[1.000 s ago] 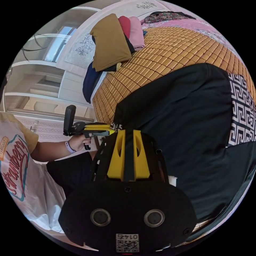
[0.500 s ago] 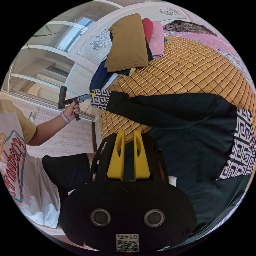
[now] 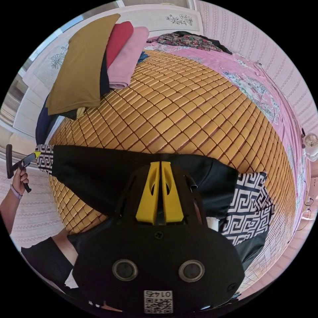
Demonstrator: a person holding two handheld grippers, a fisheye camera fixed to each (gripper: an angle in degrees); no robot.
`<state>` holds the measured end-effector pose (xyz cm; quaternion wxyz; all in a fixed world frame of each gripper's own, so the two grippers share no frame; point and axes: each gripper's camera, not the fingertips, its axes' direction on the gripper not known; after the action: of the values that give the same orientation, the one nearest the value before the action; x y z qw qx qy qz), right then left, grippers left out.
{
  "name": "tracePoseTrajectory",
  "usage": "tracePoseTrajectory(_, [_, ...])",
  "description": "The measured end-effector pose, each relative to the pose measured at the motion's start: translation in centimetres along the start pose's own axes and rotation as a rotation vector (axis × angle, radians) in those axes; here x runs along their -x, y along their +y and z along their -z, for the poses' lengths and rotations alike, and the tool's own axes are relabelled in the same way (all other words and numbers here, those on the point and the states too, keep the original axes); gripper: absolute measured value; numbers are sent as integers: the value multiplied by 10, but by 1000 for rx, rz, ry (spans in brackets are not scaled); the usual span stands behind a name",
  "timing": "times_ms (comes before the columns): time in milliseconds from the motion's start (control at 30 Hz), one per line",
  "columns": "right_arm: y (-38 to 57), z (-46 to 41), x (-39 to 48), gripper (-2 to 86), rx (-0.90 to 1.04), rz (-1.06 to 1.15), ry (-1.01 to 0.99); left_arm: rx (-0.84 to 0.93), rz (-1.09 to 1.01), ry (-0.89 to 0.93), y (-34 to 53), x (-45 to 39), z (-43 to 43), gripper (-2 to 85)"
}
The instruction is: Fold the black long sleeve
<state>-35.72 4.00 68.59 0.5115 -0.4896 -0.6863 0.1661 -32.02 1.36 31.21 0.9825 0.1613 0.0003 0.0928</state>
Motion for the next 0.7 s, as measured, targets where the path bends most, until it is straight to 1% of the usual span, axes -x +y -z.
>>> tracePoseTrajectory(133, [-8, 16, -10, 6, -87, -21, -10, -29, -7, 14, -12, -1, -1, -5])
tracePoseTrajectory(233, [-11, 4, -17, 10, -4, -50, -37, -26, 6, -4, -23, -3, -12, -5])
tracePoseTrajectory(333, [3, 17, -20, 23, -44, -55, -51, 7, 33, -41, -30, -2, -28, -5])
tracePoseTrajectory(467, [52, 52, -25, 33, -150, -76, -99, 90, 34, -95, -35, -4, -50, -6])
tracePoseTrajectory(533, [81, 62, -27, 33, -161, -94, -115, 73, 6, -115, -36, -8, -51, -6])
tracePoseTrajectory(667, [150, 74, -33, 31, -117, -175, -165, 114, 12, -151, -46, -24, -54, -8])
tracePoseTrajectory(700, [159, 75, -34, 31, -107, -191, -177, 80, 7, -142, -49, -34, -48, -8])
